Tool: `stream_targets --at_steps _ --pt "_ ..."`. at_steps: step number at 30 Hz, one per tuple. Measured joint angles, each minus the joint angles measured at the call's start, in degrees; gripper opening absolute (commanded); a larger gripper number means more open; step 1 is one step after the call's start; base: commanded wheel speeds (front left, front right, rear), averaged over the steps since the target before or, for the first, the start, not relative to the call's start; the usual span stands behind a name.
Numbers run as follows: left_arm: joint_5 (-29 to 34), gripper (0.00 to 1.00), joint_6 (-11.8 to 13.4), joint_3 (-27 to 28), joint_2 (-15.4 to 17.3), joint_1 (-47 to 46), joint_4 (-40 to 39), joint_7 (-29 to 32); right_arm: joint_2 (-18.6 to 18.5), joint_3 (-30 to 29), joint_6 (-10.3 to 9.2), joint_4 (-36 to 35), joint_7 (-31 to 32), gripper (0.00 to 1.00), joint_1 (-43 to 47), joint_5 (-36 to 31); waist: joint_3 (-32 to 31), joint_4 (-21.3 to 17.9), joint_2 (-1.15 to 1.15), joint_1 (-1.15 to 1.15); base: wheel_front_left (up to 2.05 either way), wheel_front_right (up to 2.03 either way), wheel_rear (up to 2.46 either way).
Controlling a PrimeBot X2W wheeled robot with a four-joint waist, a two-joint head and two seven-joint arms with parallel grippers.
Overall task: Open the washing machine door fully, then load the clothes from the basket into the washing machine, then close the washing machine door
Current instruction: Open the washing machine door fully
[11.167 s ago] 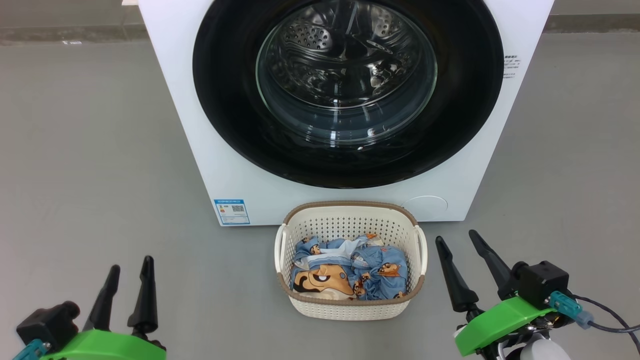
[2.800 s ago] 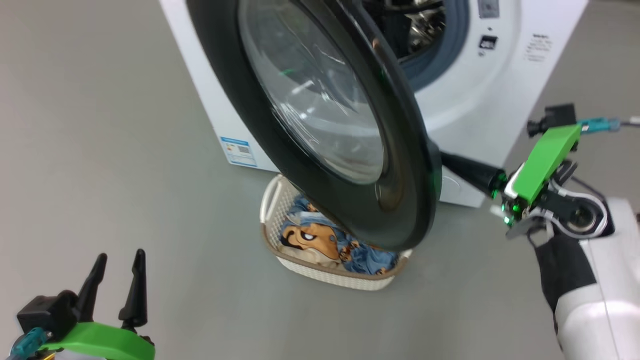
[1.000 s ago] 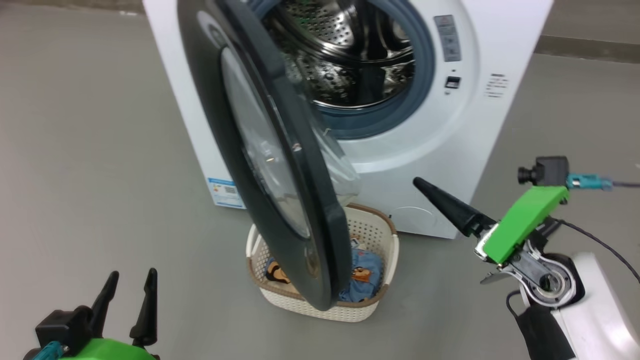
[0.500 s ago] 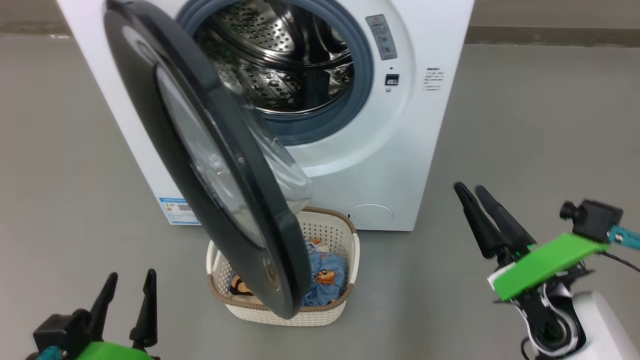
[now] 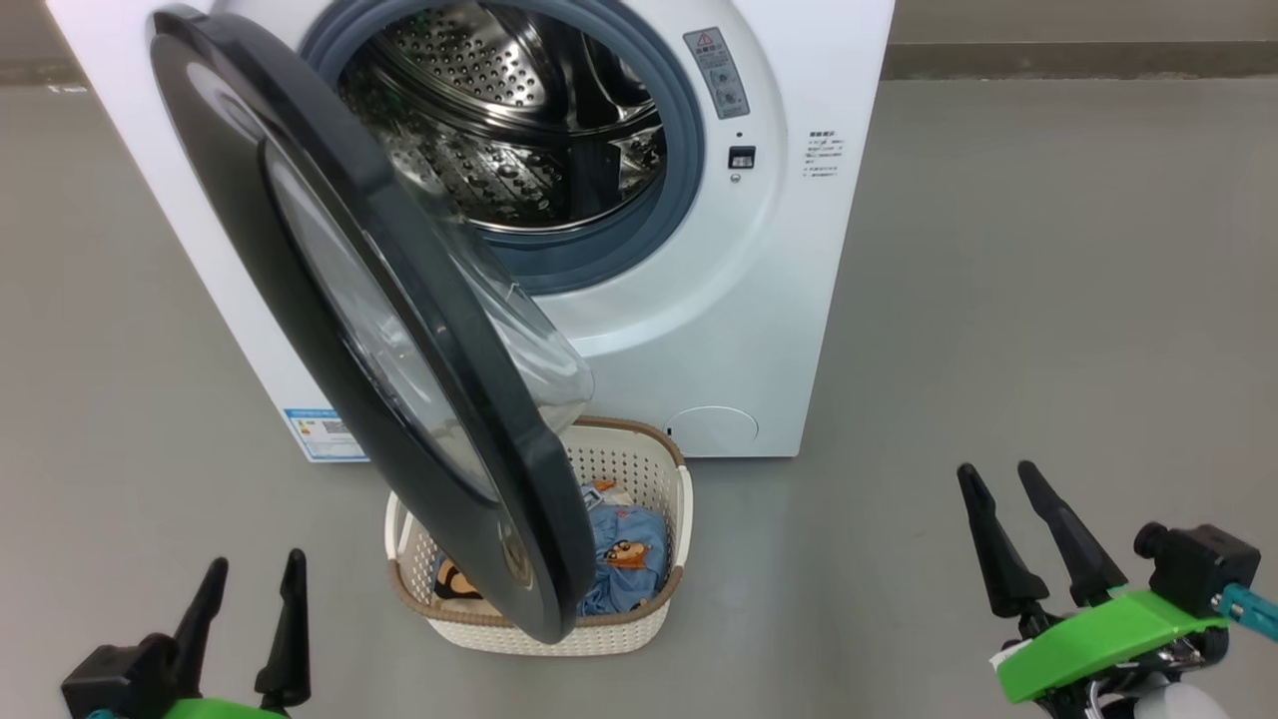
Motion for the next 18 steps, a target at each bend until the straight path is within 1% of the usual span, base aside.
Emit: stream_targets --at_steps 4,10,18 --pt "0.49 1.0 -0.03 0.89 -0.07 0.22 -0.74 0.0 0.54 -1.55 0.0 2.77 -1.96 1.0 0.05 -3.46 -0.08 -0.56 0.0 0.0 0.0 0.0 0.0" --pt "1.63 1.0 -0.47 1.36 -0.59 0.32 -1.46 0.0 1.49 -1.77 0.0 5.04 -3.03 1.0 0.04 -8.48 0.0 -1.34 0.0 0.0 0.0 0.0 0.0" --pt "2.38 1.0 -0.54 1.52 -0.79 0.38 -1.49 0.0 1.88 -1.93 0.0 6.09 -3.44 1.0 -0.26 -9.7 -0.16 -1.57 0.0 0.0 0.0 0.0 0.0"
